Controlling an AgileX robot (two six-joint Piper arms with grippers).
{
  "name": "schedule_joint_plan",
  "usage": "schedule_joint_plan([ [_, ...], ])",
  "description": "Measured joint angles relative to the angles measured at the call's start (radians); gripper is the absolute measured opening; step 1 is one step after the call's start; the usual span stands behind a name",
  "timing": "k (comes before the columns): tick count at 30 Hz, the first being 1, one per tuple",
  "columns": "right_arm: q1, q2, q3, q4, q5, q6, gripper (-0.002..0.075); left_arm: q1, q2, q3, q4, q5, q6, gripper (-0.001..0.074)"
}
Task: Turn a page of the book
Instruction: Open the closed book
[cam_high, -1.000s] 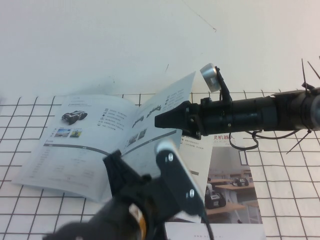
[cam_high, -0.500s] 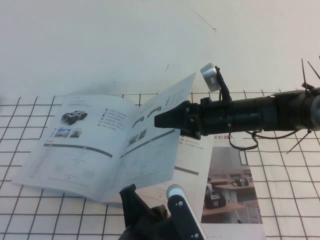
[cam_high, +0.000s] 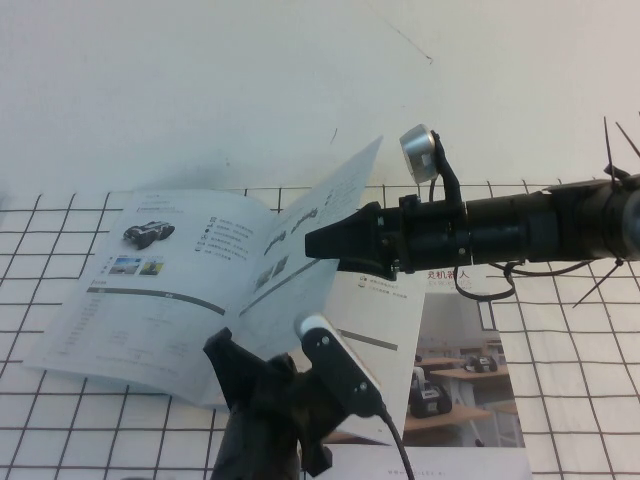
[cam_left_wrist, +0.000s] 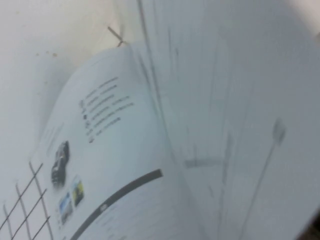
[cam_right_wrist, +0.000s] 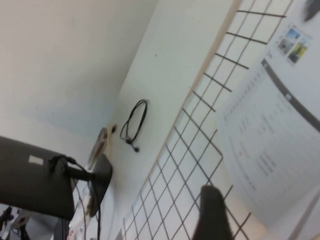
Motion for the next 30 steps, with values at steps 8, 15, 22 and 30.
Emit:
schedule_joint_plan([
  [8, -0.021, -0.118, 0.002, -0.024, 0.011, -0.053, 0.0461, 0.083, 0.002, -0.073, 0.0, 0.056, 0.0, -0.0003],
  [15, -0.13, -0.318, 0.002, -0.174, -0.038, 0.014, 0.0425, 0.085, 0.002, -0.095, 0.0, 0.094, 0.045, -0.0003],
  [22, -0.138, -0.389, 0.002, -0.472, -0.087, 0.197, 0.0066, 0.219, 0.002, -0.102, 0.002, 0.071, 0.083, -0.0003],
  [30, -0.08, -0.37, 0.096, -0.552, -0.228, 0.244, 0.0008, 0.435, 0.002, -0.102, 0.002, -0.068, 0.132, -0.0003],
])
